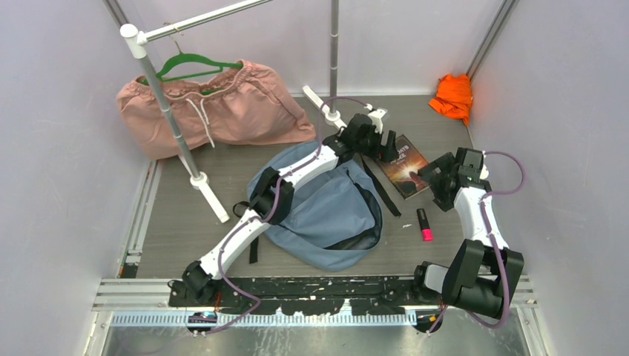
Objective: Pack the student bag
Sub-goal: Pick up the book from the center of the board.
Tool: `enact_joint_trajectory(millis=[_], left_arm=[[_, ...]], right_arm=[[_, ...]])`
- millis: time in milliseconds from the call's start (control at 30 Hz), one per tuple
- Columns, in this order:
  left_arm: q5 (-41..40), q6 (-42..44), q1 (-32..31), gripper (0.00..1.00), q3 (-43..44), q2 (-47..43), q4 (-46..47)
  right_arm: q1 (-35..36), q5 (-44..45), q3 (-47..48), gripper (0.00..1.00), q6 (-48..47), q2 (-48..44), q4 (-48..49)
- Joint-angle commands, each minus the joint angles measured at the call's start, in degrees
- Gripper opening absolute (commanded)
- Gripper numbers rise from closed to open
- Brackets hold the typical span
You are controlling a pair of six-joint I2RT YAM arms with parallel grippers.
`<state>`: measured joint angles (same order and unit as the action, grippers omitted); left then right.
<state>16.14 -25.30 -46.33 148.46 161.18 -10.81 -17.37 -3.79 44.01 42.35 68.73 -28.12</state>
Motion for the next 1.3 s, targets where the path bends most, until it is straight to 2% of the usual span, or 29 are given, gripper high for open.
enact_joint_trajectory(millis=[0,267,367,533,600,700,800,900,1067,1267], left_arm=[[1.2,0.6,-1.3,0.89,0.1,0.0,0.4],[2.4,1.1,-4.0,0.89,-2.6,-0.8,-1.0],[0.2,5.4,-5.6,0.88,-2.8,-2.0,-3.5],[-6.8,9.9,-5.9,0.89,-6.3,-6.7,-2.6],[-12.4,12.5,-6.1,0.89,-6.1,-7.5,-3.8],[-20.4,16.1,-6.2,0.89,-5.9,-7.6,-4.4],[-24.4,17.2,-5.6,0.89,-2.5,-5.3,-4.1],[-25.4,17.9,-5.1,0.90,0.7,-2.2,-4.1],[-26.9,18.8,-4.2,0.90,1.2,-0.8,-4.1],[-22.8,18.4,-3.4,0.92,2.1,-0.5,-5.7]], right_arm=[[-0.4,-1.1,0.5,1.00,2.6,0.4,3.8],[-1.3,-1.5,1.2,1.00,4.5,0.0,4.2],[-1.9,-1.7,0.4,1.00,4.8,-1.0,4.6],[-2.7,-2.3,-0.9,1.00,5.0,-2.7,4.4],[-2.9,-2.3,-1.3,1.00,4.7,-3.2,4.2],[-3.2,-3.1,-1.5,1.00,4.1,-3.5,3.9],[-3.2,-3.6,-1.1,1.00,3.6,-4.2,2.3],[-3.2,-3.8,-1.3,1.00,3.1,-5.6,1.0],[-3.2,-4.0,-2.8,1.00,2.8,-7.3,-0.1],[-3.2,-4.8,-2.7,1.00,3.4,-7.0,0.5]])
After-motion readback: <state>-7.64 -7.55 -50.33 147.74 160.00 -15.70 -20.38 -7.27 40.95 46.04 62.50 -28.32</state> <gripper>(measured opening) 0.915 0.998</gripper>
